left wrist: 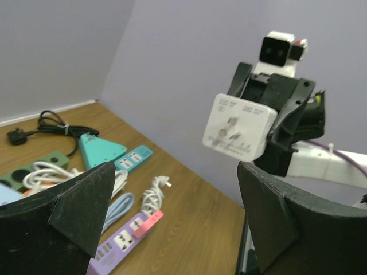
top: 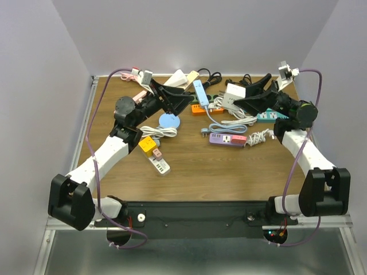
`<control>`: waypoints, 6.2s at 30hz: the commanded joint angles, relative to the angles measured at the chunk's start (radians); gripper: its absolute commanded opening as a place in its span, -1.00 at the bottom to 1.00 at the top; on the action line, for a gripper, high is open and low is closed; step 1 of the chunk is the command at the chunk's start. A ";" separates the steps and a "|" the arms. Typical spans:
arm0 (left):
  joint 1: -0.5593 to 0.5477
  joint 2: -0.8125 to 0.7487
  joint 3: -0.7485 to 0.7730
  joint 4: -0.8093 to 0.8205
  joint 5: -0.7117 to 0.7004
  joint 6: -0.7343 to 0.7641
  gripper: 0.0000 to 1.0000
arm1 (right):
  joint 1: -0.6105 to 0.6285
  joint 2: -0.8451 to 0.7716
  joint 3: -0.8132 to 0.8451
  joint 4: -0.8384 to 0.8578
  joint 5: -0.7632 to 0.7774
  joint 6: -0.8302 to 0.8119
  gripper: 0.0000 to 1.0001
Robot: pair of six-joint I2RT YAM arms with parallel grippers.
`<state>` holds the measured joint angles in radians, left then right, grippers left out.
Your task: Insert the plug
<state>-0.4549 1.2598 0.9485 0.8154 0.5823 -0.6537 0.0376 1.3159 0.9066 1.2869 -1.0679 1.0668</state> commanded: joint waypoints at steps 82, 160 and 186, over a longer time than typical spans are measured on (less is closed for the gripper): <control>-0.021 0.461 0.179 -0.917 -0.549 0.539 0.93 | 0.200 0.125 0.472 -1.868 0.625 -0.946 -0.99; 0.183 0.206 0.180 -1.160 -1.069 0.445 -1.00 | 0.200 0.060 0.443 -1.818 0.569 -0.966 -0.99; -0.114 0.368 0.210 -1.171 -0.924 0.565 0.97 | 0.200 0.023 0.423 -1.812 0.579 -0.959 -0.99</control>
<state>-0.5541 1.5536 1.1267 -0.2981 -0.3714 -0.0898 0.2352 1.3880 1.3262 -0.5934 -0.4793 0.1093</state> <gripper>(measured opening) 0.986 0.677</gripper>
